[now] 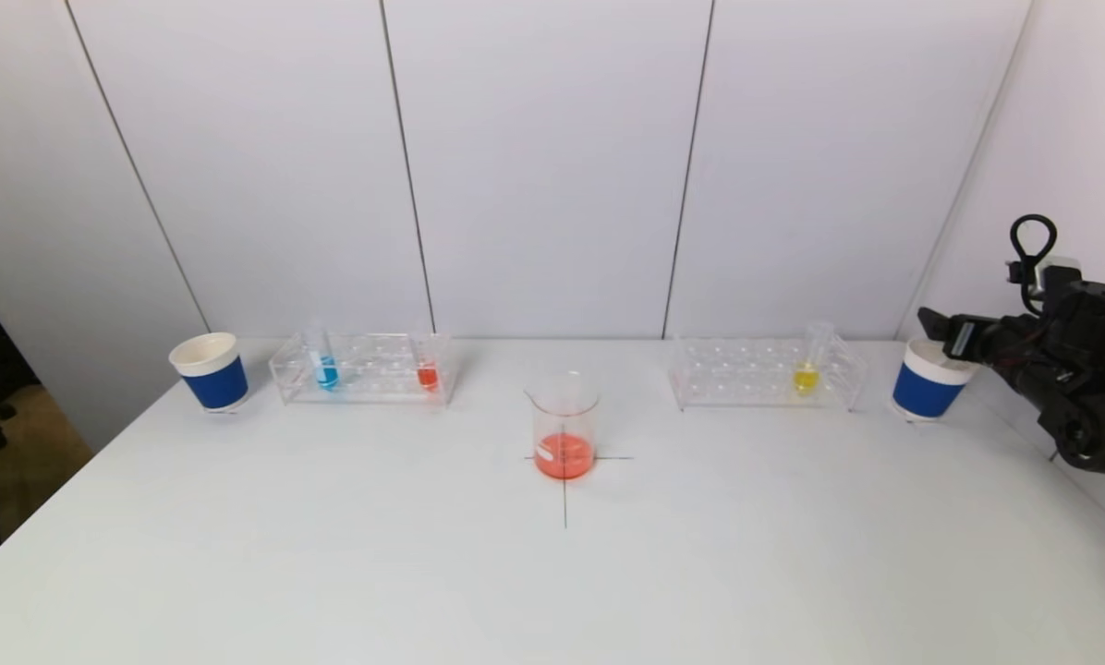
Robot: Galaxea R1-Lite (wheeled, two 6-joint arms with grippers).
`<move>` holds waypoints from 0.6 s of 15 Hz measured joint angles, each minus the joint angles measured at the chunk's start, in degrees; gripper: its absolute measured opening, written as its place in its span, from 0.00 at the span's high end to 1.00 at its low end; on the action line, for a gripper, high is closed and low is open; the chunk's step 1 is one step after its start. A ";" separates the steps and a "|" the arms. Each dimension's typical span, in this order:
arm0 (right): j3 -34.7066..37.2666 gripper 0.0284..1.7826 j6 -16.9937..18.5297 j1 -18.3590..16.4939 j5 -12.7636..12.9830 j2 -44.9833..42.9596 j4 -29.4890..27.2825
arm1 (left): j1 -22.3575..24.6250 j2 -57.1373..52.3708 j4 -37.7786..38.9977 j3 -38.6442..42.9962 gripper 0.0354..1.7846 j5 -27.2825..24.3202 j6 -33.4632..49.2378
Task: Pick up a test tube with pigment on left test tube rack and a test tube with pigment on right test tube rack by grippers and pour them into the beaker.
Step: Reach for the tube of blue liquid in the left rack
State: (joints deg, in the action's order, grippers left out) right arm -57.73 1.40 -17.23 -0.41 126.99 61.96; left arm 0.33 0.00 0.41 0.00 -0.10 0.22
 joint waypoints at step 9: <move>6.97 0.00 0.20 0.85 -3.28 -11.19 -0.50 | 0.00 0.00 0.00 0.00 0.01 0.00 0.00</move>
State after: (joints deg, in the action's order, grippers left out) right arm -50.76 1.60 -16.37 -3.69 115.80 61.46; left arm 0.33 0.00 0.41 0.00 -0.10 0.22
